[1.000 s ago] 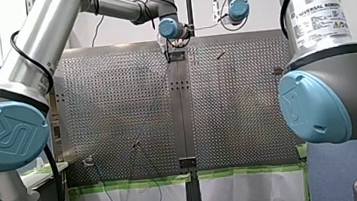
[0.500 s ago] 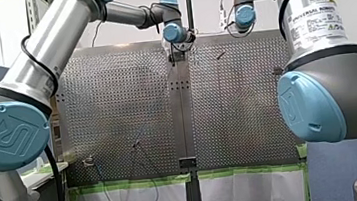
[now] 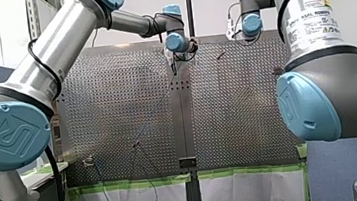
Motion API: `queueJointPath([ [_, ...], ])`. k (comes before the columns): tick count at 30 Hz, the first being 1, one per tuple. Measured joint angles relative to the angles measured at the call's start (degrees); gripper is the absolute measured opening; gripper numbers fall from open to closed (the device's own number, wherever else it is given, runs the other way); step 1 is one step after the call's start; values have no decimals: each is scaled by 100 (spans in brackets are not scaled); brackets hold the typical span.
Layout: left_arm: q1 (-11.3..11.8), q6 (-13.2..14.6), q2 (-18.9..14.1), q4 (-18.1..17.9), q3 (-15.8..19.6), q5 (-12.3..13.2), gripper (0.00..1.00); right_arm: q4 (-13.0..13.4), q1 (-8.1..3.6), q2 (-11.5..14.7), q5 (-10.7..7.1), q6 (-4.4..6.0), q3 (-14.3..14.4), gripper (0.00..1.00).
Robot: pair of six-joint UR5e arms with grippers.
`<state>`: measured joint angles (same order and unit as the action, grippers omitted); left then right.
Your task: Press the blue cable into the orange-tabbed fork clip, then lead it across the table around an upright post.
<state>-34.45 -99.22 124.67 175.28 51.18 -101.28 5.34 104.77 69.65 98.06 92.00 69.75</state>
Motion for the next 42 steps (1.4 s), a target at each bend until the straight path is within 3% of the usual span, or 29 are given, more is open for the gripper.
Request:
queueJointPath([
  [8,-22,18,119,6,-1,56,0,2,-121,-216,-171,69,15,0],
  [13,-70,43,241,-2,-1,43,0,14,-184,-296,-417,89,40,0],
  [25,-78,56,690,-76,-37,-20,0,107,-320,-660,-914,57,48,0],
  [31,-83,67,723,-96,-38,-43,0,250,-354,-904,-1026,23,231,0],
  [33,-91,82,725,-97,-36,-44,18,352,-357,-961,-1053,43,332,0],
  [34,-94,88,725,-98,-35,-44,18,398,-359,-982,-1064,58,379,0],
  [35,-100,96,726,-98,-35,-45,25,449,-360,-1000,-1074,70,428,0],
  [36,-104,104,726,-98,-35,-45,40,517,-361,-1023,-1082,84,491,0],
  [37,-110,114,725,-98,-34,-45,40,566,-362,-1042,-1086,91,536,0],
  [39,-125,133,726,-98,-33,-48,60,685,-362,-1096,-1092,97,625,0],
  [41,-137,142,727,-98,-32,-70,60,783,-357,-1149,-1094,95,692,0],
  [42,-141,144,727,-98,-32,-85,79,847,-353,-1183,-1097,94,735,0],
])
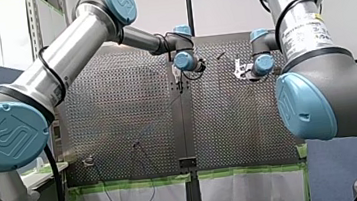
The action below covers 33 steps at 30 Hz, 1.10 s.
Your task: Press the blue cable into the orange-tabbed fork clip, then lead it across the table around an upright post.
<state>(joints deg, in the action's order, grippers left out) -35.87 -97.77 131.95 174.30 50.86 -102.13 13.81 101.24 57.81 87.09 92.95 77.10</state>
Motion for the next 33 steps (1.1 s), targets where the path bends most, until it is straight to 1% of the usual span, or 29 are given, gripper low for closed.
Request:
queueJointPath([
  [5,-9,11,0,37,12,-158,79,251,14,-81,-8,11,195,0],
  [7,-11,18,0,48,15,-178,79,372,6,-97,-9,21,292,0],
  [8,-10,23,0,49,16,-184,82,423,2,-103,-11,26,338,0],
  [9,-11,25,0,48,16,-182,88,493,-3,-115,-12,32,403,0],
  [10,-11,23,0,46,19,-175,88,548,-5,-127,-13,35,450,0],
  [11,-13,16,0,39,22,-162,99,603,-8,-144,-14,36,494,0],
  [13,-13,-14,0,28,24,-147,99,731,-16,-204,-15,29,575,0],
  [17,-7,-123,0,19,25,-158,99,895,-43,-373,-11,-16,696,0],
  [20,-4,-218,13,18,26,-186,99,1034,-87,-519,-8,-25,785,0],
  [24,3,-339,130,20,22,-183,99,1209,-160,-712,-1,-21,846,0],
  [29,-3,-397,299,11,12,-169,99,1307,-256,-925,19,1,861,0],
  [33,-6,-413,324,3,0,-168,99,1337,-335,-1100,95,21,862,0],
])
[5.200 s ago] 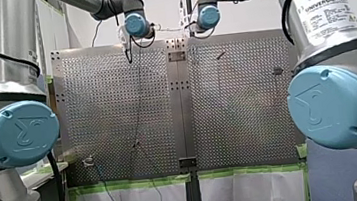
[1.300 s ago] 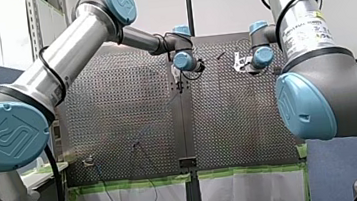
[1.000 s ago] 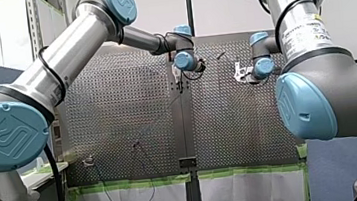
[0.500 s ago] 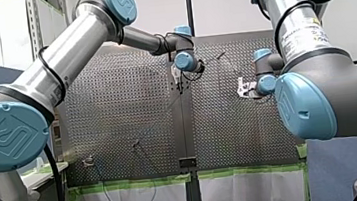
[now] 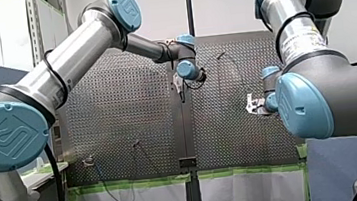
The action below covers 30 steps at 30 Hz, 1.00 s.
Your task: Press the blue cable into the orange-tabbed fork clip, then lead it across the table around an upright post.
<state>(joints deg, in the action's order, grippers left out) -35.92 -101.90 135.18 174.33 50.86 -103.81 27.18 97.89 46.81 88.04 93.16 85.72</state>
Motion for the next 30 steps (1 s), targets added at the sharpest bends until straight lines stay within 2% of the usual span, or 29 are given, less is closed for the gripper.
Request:
queueJointPath([
  [8,-18,-4,2,-3,-6,-7,99,82,-53,-353,165,27,39,0],
  [12,-19,-4,3,-4,-8,-21,99,288,-82,-544,239,103,121,0],
  [17,-19,-4,2,-4,-10,-32,99,543,-141,-816,283,143,176,0],
  [20,-18,-4,3,-4,-9,-38,99,693,-195,-988,288,149,184,0],
  [30,-18,-4,3,-11,-45,-71,99,1252,-497,-1558,207,197,181,0],
])
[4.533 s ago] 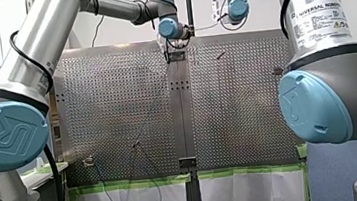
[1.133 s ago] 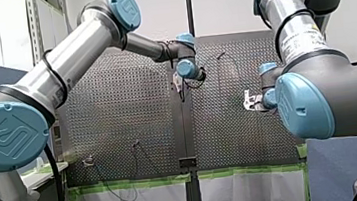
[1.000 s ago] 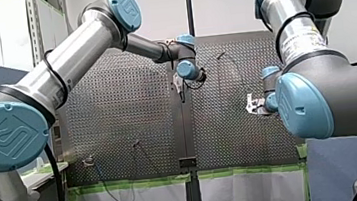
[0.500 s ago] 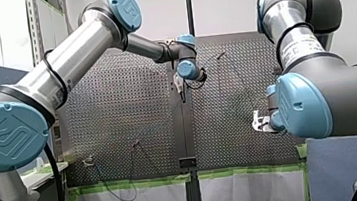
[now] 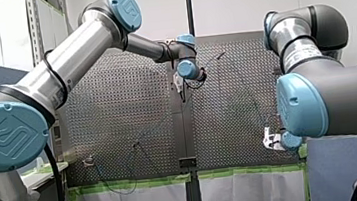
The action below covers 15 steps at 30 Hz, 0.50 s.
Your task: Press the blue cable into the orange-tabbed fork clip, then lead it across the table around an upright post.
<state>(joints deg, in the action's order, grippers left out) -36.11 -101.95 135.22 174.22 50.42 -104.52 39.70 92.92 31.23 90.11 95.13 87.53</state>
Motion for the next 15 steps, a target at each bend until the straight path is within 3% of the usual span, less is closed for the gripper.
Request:
queueJointPath([
  [7,-3,0,1,3,-32,-2,99,353,-103,-296,-119,48,-7,0],
  [15,-3,0,0,15,-34,-22,99,441,-174,-384,-238,71,-48,0],
])
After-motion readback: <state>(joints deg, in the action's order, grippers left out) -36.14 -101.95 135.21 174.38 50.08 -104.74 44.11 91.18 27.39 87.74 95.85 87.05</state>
